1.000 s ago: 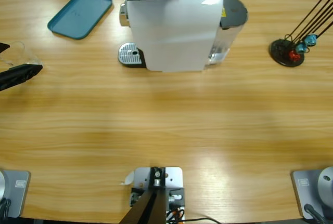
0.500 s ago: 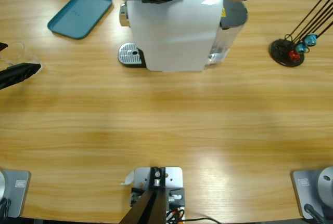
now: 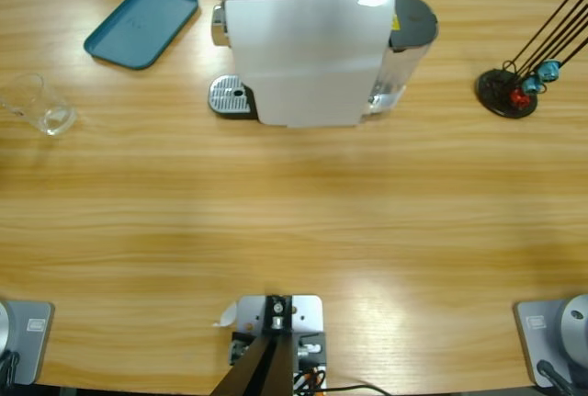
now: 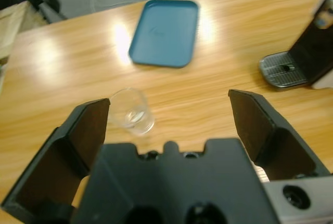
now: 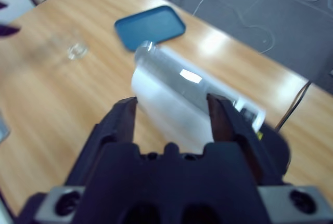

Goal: Pour coffee

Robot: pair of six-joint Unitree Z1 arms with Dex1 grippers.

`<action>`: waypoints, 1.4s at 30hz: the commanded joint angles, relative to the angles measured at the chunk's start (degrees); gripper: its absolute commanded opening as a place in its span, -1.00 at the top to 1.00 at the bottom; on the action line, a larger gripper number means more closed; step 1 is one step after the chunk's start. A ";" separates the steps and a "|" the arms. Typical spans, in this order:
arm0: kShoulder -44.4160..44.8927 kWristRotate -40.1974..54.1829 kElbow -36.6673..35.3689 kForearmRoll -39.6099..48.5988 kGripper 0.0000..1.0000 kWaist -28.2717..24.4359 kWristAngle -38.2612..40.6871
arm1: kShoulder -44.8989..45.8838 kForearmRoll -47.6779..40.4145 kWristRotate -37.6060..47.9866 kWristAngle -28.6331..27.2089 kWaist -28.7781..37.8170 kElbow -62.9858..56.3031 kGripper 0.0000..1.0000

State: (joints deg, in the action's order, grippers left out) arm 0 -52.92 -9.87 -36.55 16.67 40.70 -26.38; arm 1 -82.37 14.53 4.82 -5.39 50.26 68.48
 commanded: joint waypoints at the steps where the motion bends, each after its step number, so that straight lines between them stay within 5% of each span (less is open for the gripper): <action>1: -2.27 -10.75 -1.53 8.20 -1.00 -1.43 -12.19 | 7.64 5.09 5.27 2.64 -0.43 -12.86 -1.00; 8: -11.17 -21.77 2.31 7.02 -1.00 -11.32 -8.04 | 11.14 10.91 6.17 2.38 -0.43 -16.74 -1.00; 24: -21.15 -8.50 14.00 -21.40 -1.00 -13.49 4.58 | 5.76 11.02 6.34 0.82 -0.43 -16.53 -1.00; 42: -25.46 -7.01 12.33 -24.76 -1.00 -16.18 -0.48 | -2.46 7.10 7.84 0.11 -0.43 -16.27 -1.00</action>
State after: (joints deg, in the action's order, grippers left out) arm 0 -73.25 -17.12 -24.47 -4.94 26.06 -26.79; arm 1 -82.57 21.96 11.97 -3.75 50.25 53.49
